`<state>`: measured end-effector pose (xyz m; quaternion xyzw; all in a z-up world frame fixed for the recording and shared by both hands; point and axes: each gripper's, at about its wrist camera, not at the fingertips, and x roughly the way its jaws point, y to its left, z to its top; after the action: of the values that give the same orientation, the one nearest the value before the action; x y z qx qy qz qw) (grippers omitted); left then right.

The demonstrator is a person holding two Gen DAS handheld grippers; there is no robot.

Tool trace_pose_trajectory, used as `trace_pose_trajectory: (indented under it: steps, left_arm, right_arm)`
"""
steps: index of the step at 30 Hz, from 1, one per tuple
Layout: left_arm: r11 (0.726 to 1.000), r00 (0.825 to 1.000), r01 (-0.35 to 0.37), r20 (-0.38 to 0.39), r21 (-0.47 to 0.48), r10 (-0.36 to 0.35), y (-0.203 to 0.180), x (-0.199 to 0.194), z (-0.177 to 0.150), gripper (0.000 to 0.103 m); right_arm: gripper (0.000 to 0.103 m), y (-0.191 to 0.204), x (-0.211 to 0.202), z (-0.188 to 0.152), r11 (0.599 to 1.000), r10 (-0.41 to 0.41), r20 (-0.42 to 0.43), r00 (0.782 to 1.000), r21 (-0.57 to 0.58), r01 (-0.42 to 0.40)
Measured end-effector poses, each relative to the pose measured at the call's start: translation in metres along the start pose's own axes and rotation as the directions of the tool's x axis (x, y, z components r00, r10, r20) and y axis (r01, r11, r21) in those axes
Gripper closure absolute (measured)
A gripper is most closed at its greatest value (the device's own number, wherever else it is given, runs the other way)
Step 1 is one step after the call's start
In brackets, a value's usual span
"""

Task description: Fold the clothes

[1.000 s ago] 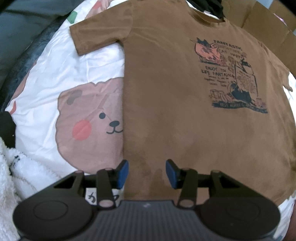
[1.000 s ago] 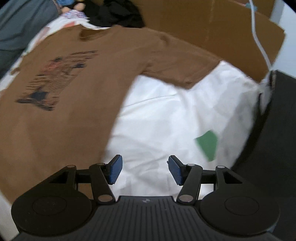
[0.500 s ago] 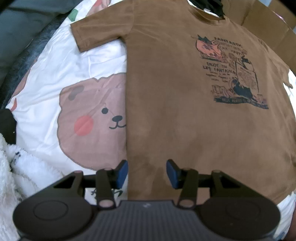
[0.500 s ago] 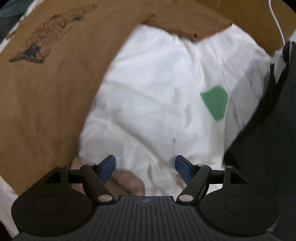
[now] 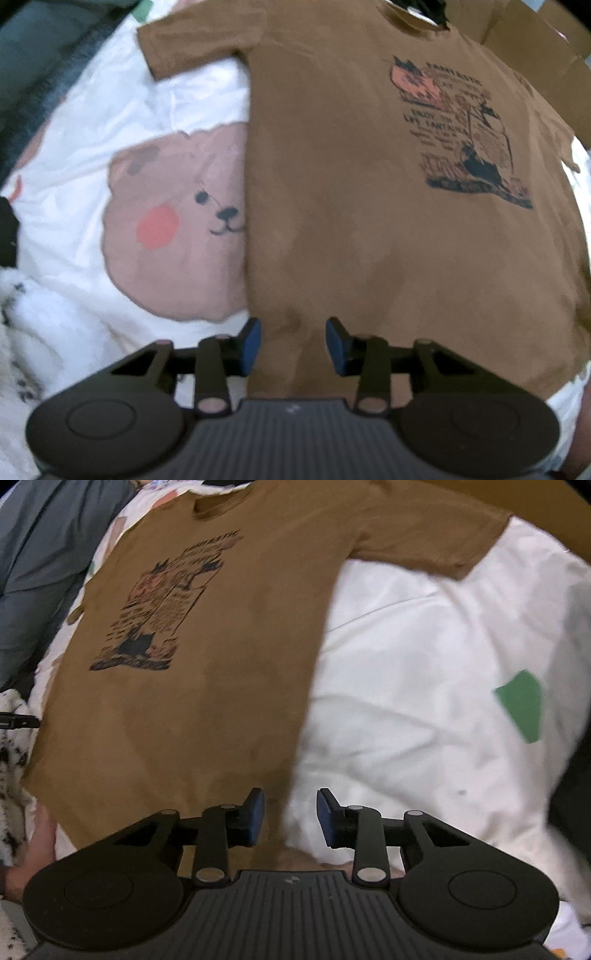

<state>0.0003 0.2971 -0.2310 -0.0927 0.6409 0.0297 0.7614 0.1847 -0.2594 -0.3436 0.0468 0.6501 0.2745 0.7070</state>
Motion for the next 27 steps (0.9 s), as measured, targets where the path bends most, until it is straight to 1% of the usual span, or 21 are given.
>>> trace_pose_trajectory:
  steps: [1, 2, 3, 4, 5, 9, 11, 13, 15, 17, 18, 21, 23, 26, 27]
  left_arm:
    - [1.0, 0.999, -0.027, -0.032, 0.011, 0.027, -0.001, 0.005, -0.002, 0.066]
    - [0.998, 0.996, -0.061, -0.068, 0.024, 0.062, -0.003, 0.011, -0.004, 0.075]
    - [0.996, 0.991, -0.085, -0.097, 0.038, 0.089, -0.004, 0.016, -0.006, 0.077]
    - [0.995, 0.989, -0.09, -0.114, 0.049, 0.095, -0.005, 0.018, -0.009, 0.077]
    - [0.994, 0.987, -0.089, -0.128, 0.058, 0.096, -0.007, 0.019, -0.011, 0.077]
    - [0.99, 0.979, -0.104, -0.166, 0.099, 0.12, -0.011, 0.02, -0.017, 0.077]
    - [0.988, 0.977, -0.109, -0.172, 0.112, 0.128, -0.012, 0.018, -0.018, 0.077]
    - [0.989, 0.978, -0.109, -0.167, 0.103, 0.125, -0.01, 0.011, -0.017, 0.077]
    - [0.994, 0.986, -0.086, -0.138, 0.07, 0.095, -0.006, -0.002, -0.015, 0.078]
    - [0.997, 0.993, -0.058, -0.104, 0.05, 0.063, -0.005, -0.012, -0.014, 0.078]
    - [0.998, 0.994, -0.039, -0.099, 0.054, 0.044, -0.007, -0.014, -0.016, 0.078]
    - [0.995, 0.993, -0.014, -0.116, 0.098, 0.025, -0.019, -0.006, -0.023, 0.077]
    - [0.992, 0.99, -0.01, -0.139, 0.124, 0.027, -0.025, 0.004, -0.03, 0.077]
    - [0.983, 0.987, -0.047, -0.146, 0.179, 0.073, -0.033, 0.011, -0.042, 0.077]
    - [0.983, 0.985, -0.051, -0.153, 0.179, 0.079, -0.033, 0.013, -0.045, 0.077]
  right_arm:
    - [0.068, 0.001, 0.002, -0.002, 1.0, 0.002, -0.011, 1.0, 0.005, -0.002]
    - [0.069, 0.002, 0.006, -0.006, 1.0, -0.003, -0.031, 1.0, 0.004, 0.003]
    - [0.072, 0.003, 0.01, -0.009, 1.0, -0.008, -0.051, 0.999, 0.004, 0.009]
    - [0.08, 0.002, 0.014, -0.012, 1.0, -0.017, -0.078, 0.997, 0.005, 0.017]
    - [0.082, 0.002, 0.018, -0.016, 1.0, -0.025, -0.103, 0.994, 0.005, 0.026]
    - [0.082, 0.005, 0.014, -0.023, 1.0, -0.011, -0.129, 0.992, -0.014, 0.01]
    - [0.082, 0.008, 0.011, -0.025, 0.999, -0.013, -0.151, 0.988, -0.045, 0.006]
    - [0.082, 0.013, 0.006, -0.025, 0.996, -0.036, -0.166, 0.985, -0.089, 0.021]
    - [0.08, 0.016, -0.003, -0.023, 0.993, -0.058, -0.168, 0.984, -0.115, 0.039]
    - [0.079, 0.022, -0.012, -0.022, 0.987, -0.068, -0.145, 0.987, -0.153, 0.045]
    - [0.079, 0.025, -0.017, -0.021, 0.984, -0.071, -0.133, 0.989, -0.172, 0.048]
    - [0.079, 0.034, -0.022, -0.021, 0.977, -0.049, -0.102, 0.994, -0.211, 0.026]
    - [0.079, 0.04, -0.02, -0.023, 0.97, -0.026, -0.094, 0.995, -0.242, 0.002]
    - [0.079, 0.05, -0.011, -0.029, 0.957, -0.007, -0.116, 0.993, -0.287, -0.027]
    - [0.079, 0.053, -0.007, -0.031, 0.951, -0.007, -0.124, 0.992, -0.307, -0.031]
